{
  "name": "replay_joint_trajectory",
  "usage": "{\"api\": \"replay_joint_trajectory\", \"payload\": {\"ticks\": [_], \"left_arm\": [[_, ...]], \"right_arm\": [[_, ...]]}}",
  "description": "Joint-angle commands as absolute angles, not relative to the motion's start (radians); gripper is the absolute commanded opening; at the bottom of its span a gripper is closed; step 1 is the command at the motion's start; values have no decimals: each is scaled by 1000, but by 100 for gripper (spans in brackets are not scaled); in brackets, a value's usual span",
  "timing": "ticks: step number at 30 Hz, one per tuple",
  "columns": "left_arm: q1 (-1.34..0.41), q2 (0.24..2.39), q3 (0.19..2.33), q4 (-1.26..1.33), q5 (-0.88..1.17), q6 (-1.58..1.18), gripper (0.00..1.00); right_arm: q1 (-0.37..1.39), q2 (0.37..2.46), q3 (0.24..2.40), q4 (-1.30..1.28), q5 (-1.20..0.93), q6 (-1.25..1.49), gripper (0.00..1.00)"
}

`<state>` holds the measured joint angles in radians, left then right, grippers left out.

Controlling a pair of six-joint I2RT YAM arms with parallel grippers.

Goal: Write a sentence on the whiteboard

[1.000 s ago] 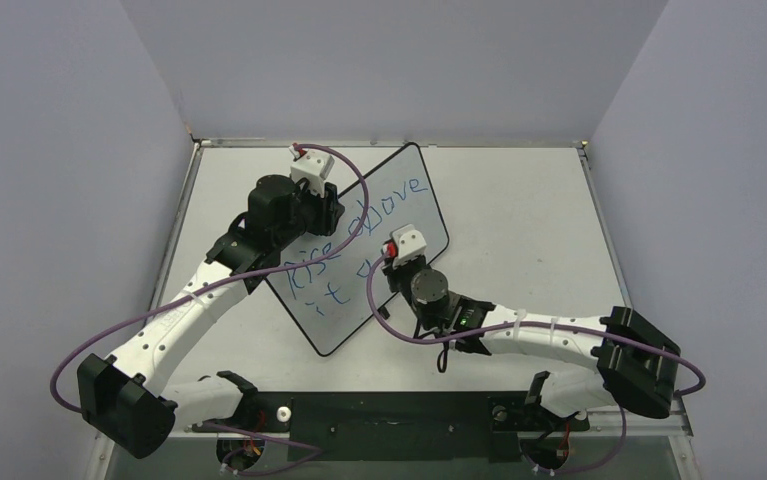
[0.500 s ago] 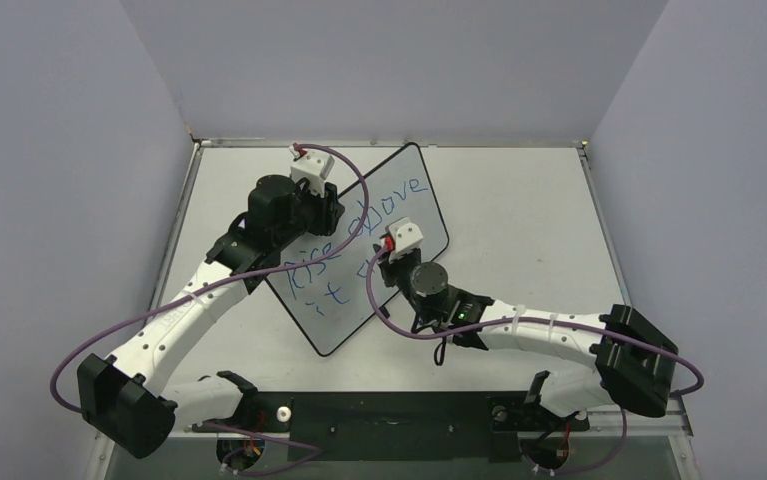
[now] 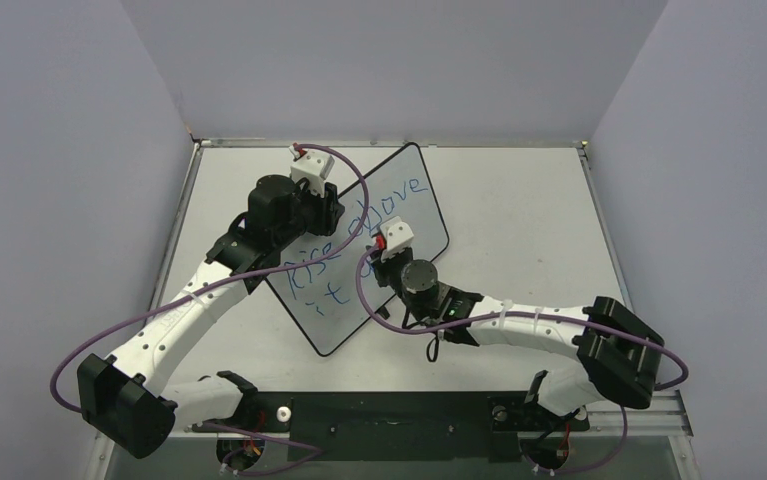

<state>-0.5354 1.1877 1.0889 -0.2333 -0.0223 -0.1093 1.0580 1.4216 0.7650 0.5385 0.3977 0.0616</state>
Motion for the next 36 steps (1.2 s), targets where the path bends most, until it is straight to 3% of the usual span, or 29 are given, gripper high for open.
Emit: {"api": "replay_joint_trajectory", "payload": {"ticks": [1, 36], "left_arm": [[-541, 1163, 1131, -133, -21, -101, 0], [-543, 1158, 1131, -132, -18, -104, 0]], "right_arm": [[1044, 1450, 802, 609, 385, 88, 0], [1052, 1486, 663, 646, 377, 187, 0]]}}
